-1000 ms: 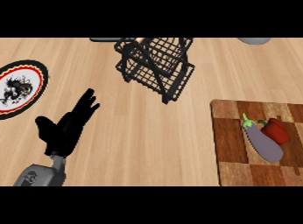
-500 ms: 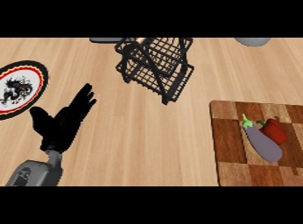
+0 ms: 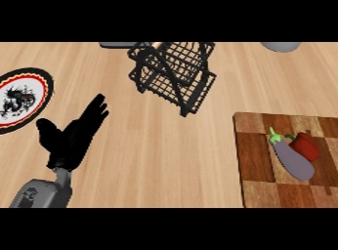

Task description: Pick the bell pepper from the cutting board and place it in the tiered basket

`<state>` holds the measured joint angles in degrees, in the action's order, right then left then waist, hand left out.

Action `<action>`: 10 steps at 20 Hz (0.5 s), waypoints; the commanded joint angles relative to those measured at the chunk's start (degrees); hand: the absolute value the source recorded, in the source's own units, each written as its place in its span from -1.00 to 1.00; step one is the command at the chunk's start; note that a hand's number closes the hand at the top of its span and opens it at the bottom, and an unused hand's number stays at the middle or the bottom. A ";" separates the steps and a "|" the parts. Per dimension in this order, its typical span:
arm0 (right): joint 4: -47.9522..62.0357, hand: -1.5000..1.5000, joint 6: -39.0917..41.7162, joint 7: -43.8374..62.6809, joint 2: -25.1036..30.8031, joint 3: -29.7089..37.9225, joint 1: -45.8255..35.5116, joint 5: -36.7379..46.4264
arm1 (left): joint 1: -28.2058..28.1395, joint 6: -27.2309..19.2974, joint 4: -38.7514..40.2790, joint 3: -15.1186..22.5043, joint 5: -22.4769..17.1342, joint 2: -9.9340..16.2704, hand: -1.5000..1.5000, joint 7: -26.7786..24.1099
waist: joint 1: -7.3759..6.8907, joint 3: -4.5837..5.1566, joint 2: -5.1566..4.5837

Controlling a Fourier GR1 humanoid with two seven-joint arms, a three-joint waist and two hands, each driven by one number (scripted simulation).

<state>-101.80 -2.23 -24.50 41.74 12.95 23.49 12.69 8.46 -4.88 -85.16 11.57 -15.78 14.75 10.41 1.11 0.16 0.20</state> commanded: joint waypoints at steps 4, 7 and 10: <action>-9.85 -1.00 -0.68 17.47 -5.03 -7.81 -1.22 12.90 | 3.02 -0.59 2.38 -0.30 2.29 -2.79 0.00 -0.25 | -1.01 -0.12 -0.25; -11.38 -1.00 -3.12 24.22 -7.87 -11.15 -0.29 21.49 | 2.07 1.81 1.95 -1.05 0.79 -1.62 0.00 0.60 | -1.08 -0.10 -0.29; -8.35 -1.00 -3.76 24.11 -11.22 -13.82 -1.30 27.45 | 3.47 1.22 2.93 -1.84 2.23 -2.37 0.00 1.24 | -0.92 -0.14 -0.25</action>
<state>-110.71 -5.38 -4.44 33.53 2.54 23.29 32.77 10.44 -4.21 -84.72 10.79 -14.38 13.02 12.15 0.15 0.05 0.01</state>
